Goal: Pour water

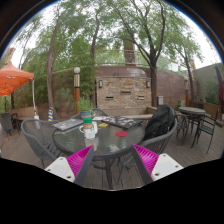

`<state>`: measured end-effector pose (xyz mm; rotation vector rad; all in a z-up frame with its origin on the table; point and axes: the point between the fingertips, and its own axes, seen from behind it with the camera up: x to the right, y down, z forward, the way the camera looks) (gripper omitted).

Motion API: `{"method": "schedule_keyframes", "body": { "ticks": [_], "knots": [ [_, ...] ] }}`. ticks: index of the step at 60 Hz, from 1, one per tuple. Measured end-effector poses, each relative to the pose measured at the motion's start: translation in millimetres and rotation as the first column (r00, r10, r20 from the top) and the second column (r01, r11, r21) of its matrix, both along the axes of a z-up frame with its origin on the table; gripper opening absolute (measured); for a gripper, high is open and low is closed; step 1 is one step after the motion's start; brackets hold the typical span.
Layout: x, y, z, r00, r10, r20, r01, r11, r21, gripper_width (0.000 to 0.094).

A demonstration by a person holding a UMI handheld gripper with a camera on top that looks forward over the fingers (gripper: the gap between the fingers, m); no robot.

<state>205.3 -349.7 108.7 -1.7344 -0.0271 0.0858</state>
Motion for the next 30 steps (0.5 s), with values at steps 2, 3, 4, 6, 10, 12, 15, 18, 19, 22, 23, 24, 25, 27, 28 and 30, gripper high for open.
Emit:
{"method": "schedule_keyframes", "body": {
  "ticks": [2, 3, 4, 6, 10, 12, 15, 18, 19, 22, 23, 24, 25, 27, 28, 30],
  "knots": [
    [-11, -9, 22, 1.0, -0.005, 0.0, 0.005, 1.0, -0.008, 0.0828],
    [-11, -9, 21, 1.0, -0.005, 0.001, 0.005, 1.0, -0.009, 0.0828],
    [-12, -8, 21, 1.0, -0.006, 0.002, 0.006, 1.0, -0.008, 0.0828],
    [-11, -5, 21, 1.0, -0.005, 0.004, 0.005, 1.0, -0.006, 0.0828],
    [-10, -2, 19, 1.0, -0.013, -0.002, 0.013, 1.0, -0.012, 0.0828],
    [-12, 0, 17, 1.0, -0.012, -0.006, 0.011, 1.0, -0.015, 0.0828],
    [-15, 3, 15, 1.0, -0.007, -0.012, 0.006, 1.0, -0.018, 0.0829],
    [-8, 19, -5, 1.0, -0.001, -0.016, 0.001, 1.0, -0.017, 0.0827],
    [-10, 22, -6, 1.0, 0.0, -0.018, 0.0, 1.0, -0.016, 0.0827],
    [-19, 33, -11, 1.0, 0.007, -0.021, -0.008, 1.0, -0.013, 0.0829],
    [-23, 37, -12, 1.0, 0.012, -0.022, -0.013, 1.0, -0.011, 0.0828],
    [-28, 41, -15, 1.0, 0.018, -0.023, -0.018, 1.0, -0.012, 0.0828],
    [-33, 45, -16, 0.999, 0.023, -0.025, -0.023, 1.0, -0.012, 0.0829],
    [-43, 54, -20, 0.999, 0.032, -0.031, -0.033, 0.999, -0.011, 0.0827],
    [-48, 59, -22, 0.999, 0.038, -0.035, -0.038, 0.999, -0.011, 0.0827],
    [-60, 70, -26, 0.998, 0.053, -0.043, -0.053, 0.999, -0.011, 0.0829]
  ]
}}
